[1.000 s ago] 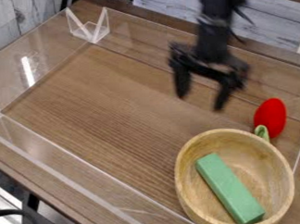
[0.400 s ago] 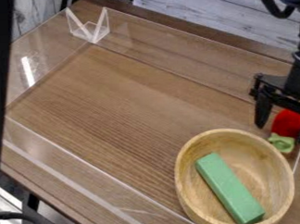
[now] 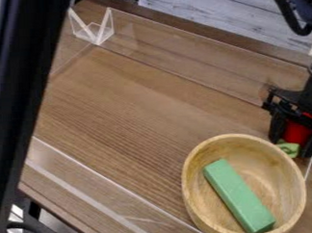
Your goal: Move the red object to the left side of the table
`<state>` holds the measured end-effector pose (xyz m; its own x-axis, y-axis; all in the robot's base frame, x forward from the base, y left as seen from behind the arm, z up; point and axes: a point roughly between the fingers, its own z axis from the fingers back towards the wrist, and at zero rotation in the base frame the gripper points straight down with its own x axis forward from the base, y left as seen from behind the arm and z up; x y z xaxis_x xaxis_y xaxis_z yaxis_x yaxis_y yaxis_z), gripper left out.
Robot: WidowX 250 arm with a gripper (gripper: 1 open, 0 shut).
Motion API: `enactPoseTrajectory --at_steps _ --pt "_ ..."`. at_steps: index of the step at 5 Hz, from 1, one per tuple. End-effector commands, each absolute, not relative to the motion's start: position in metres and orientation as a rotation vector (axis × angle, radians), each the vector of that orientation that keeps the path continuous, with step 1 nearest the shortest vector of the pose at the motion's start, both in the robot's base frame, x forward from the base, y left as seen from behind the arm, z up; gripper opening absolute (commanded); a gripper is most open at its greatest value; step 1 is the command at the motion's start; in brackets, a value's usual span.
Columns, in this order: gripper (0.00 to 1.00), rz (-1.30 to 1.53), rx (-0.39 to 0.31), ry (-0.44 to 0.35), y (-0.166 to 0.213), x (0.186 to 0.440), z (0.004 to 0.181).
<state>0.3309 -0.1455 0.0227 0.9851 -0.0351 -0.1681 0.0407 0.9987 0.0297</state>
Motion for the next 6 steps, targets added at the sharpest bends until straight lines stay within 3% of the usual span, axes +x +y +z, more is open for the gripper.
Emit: enactPoseTrajectory --at_steps 1,3,4,5,6 --pt "0.00 -0.001 0.026 0.116 -0.137 0.347 0.035" --pt "0.00 0.030 0.061 0.134 -0.117 0.353 0.031" --pt "0.00 0.046 0.077 0.143 -0.110 0.357 0.037" --pt "1.00 0.058 0.082 0.158 -0.105 0.360 0.041" --pt "1.00 0.066 0.081 0.168 -0.102 0.366 0.036"
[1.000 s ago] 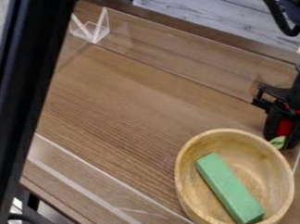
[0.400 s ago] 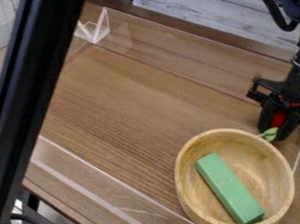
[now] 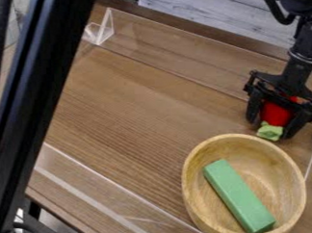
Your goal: Move the red object to the left side of the table
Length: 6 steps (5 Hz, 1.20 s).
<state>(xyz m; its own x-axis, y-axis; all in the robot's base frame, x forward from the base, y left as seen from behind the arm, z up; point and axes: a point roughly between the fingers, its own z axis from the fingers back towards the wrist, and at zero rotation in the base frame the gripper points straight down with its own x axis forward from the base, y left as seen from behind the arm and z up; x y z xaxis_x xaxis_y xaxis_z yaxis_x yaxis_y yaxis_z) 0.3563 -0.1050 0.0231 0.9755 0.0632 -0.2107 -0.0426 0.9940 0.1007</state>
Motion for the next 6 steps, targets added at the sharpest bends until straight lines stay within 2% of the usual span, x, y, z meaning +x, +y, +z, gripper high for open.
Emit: enactPoseTrajectory --at_steps 1,2,3,4,5,6 --pt "0.00 0.066 0.068 0.166 -0.104 0.370 0.032" --pt "1.00 0.025 0.065 0.171 -0.099 0.375 0.030" --pt "1.00 -0.014 0.057 0.175 -0.095 0.376 0.029" --pt "0.00 -0.027 0.052 0.176 -0.100 0.374 0.029" --pt "0.00 -0.040 0.047 0.182 -0.104 0.372 0.028" --pt "1.00 -0.037 0.039 0.190 -0.105 0.370 0.029"
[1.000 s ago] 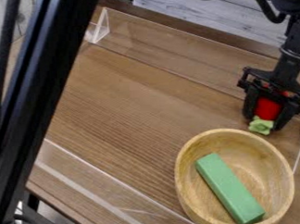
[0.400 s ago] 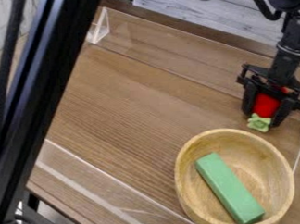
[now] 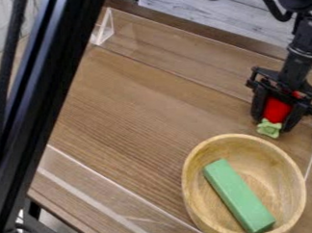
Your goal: Move the red object to the left side of the table
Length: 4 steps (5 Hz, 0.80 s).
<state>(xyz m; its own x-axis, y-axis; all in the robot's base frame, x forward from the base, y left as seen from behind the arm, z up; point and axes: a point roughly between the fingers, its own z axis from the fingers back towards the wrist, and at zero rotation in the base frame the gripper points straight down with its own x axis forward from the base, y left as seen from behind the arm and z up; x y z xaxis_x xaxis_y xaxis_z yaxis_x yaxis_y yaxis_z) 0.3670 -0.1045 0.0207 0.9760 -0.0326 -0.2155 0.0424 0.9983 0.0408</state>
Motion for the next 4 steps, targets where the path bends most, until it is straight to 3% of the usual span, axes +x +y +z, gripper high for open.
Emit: enactPoseTrajectory --at_steps 1,3,4 --pt "0.00 -0.031 0.030 0.195 -0.106 0.368 0.030" --pt "0.00 -0.042 0.018 0.097 -0.090 0.354 0.092" --pt "0.00 -0.063 -0.001 0.082 -0.096 0.348 0.094"
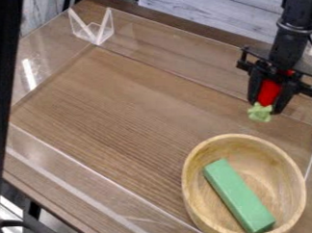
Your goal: Move the red object to the left side of the table
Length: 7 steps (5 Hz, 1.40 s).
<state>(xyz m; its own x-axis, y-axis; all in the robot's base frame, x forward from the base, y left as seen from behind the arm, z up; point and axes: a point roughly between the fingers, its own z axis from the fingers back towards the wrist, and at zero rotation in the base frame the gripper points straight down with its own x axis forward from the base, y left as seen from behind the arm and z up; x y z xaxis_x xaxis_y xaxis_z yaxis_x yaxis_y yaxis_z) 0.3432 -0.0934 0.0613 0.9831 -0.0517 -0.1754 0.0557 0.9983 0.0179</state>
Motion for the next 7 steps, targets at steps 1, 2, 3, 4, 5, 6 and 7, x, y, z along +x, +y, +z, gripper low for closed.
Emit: enactPoseTrajectory --at_steps 1,2,3,4,5,6,7 --pt "0.00 -0.097 -0.008 0.083 -0.109 0.347 0.089" --pt "0.00 -0.093 -0.017 0.084 -0.118 0.340 0.084" --pt "0.00 -0.088 -0.025 0.082 -0.125 0.332 0.082" --pt "0.00 -0.090 -0.029 0.048 -0.115 0.328 0.093" --pt "0.00 -0.104 -0.031 0.063 -0.107 0.326 0.075" --pt "0.00 -0.100 -0.034 0.064 -0.110 0.328 0.083" --pt "0.00 -0.095 -0.038 0.065 -0.113 0.329 0.092"
